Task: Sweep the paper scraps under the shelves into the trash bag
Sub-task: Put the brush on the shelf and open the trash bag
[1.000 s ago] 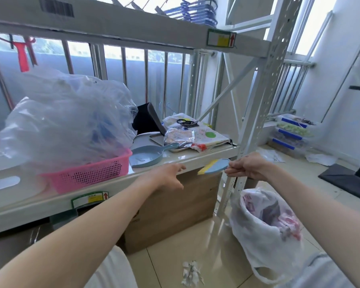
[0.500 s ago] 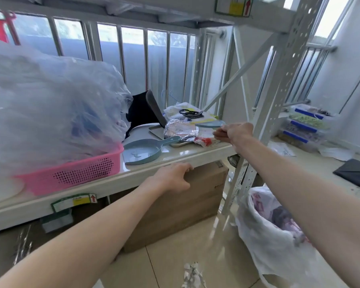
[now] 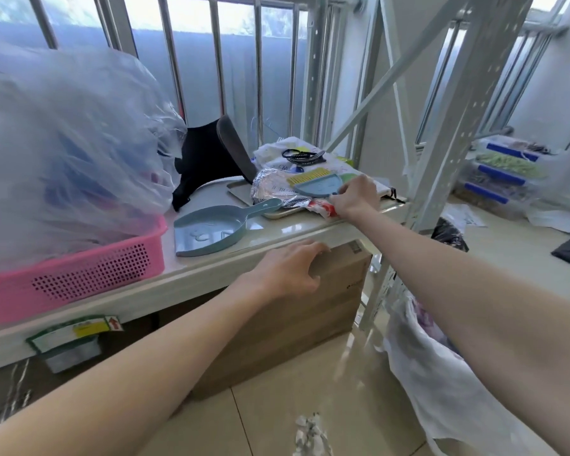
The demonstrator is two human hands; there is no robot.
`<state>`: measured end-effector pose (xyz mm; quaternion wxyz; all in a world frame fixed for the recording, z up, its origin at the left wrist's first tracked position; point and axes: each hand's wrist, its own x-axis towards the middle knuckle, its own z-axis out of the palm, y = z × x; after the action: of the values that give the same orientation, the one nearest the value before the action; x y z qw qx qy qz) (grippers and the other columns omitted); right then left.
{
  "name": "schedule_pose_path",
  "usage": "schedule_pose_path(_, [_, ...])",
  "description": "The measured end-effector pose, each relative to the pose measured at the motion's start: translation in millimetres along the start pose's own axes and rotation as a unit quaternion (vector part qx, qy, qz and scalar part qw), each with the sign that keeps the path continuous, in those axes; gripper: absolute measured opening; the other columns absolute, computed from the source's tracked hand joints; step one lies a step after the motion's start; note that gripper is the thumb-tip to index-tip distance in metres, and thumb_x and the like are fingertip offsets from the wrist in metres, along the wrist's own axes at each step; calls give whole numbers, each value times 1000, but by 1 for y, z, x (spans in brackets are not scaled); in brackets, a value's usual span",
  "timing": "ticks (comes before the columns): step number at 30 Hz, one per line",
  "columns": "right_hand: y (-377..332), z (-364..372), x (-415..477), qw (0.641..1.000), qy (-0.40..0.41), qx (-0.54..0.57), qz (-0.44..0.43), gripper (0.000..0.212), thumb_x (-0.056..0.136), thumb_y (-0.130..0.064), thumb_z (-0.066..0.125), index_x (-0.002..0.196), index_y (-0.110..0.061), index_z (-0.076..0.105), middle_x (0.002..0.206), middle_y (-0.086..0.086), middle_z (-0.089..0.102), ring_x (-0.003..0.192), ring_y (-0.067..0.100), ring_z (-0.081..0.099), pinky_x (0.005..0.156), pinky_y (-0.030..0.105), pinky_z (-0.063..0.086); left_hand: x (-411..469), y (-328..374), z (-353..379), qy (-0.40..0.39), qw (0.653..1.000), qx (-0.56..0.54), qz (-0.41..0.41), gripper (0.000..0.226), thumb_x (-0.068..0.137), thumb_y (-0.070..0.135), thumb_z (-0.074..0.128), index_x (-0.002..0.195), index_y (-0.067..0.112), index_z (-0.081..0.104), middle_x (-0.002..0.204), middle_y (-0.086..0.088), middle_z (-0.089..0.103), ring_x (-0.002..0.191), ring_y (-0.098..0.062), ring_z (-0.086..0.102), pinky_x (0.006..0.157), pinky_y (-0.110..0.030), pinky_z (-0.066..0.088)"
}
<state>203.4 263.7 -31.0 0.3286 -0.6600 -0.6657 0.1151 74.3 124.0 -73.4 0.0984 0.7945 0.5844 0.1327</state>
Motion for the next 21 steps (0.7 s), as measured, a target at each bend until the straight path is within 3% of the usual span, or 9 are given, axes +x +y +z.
schedule_pose_path(2, [3,-5,-1,1000,6,-10,-7,31,74,-32,74,96,-11,71,110,11,67,106,26,59,89,38,51,0,1,-1,-8,1000,1,-5,61,86,31,60,144,32,41,141,7,51,124,-16,52,96,-37,48])
schedule_pose_path(5, [11,-23,-7,999,34,24,-10,29,77,-27,73,96,-5,67,113,14,63,105,28,58,87,34,50,-1,6,-2,-17,1000,4,-14,65,85,31,60,146,31,39,145,8,48,130,-15,47,100,-37,46])
schedule_pose_path(9, [37,-57,-22,997,67,29,-21,16,79,-5,55,78,4,68,84,18,70,81,32,66,68,37,54,-2,24,8,-32,998,-30,-49,65,85,31,60,147,33,39,144,8,48,130,-15,46,100,-37,45])
schedule_pose_path(13, [85,-77,-42,999,18,-25,-38,17,76,-5,50,71,0,66,70,13,65,70,28,61,60,31,45,6,52,46,-69,980,-152,-106,64,86,29,63,146,32,40,143,3,50,122,-20,54,96,-37,49])
schedule_pose_path(16, [136,-84,-52,998,-17,-62,10,14,72,-8,51,65,-3,62,66,10,62,63,27,58,53,30,45,24,78,82,-105,958,-228,-136,66,87,27,65,148,24,40,140,-2,52,124,-22,52,102,-37,45])
schedule_pose_path(19, [196,-78,-60,992,-31,-94,72,9,71,-8,51,63,-7,55,68,11,57,57,25,53,50,27,39,42,105,124,-136,929,-302,-166,65,85,21,67,145,17,45,119,0,58,101,-17,58,79,-25,48])
schedule_pose_path(21, [238,-70,-63,983,-43,-131,123,1,74,-8,55,74,-7,56,82,15,59,69,30,56,57,29,41,55,121,153,-136,911,-340,-192,59,85,17,67,141,14,49,123,-4,59,103,-22,59,80,-28,51])
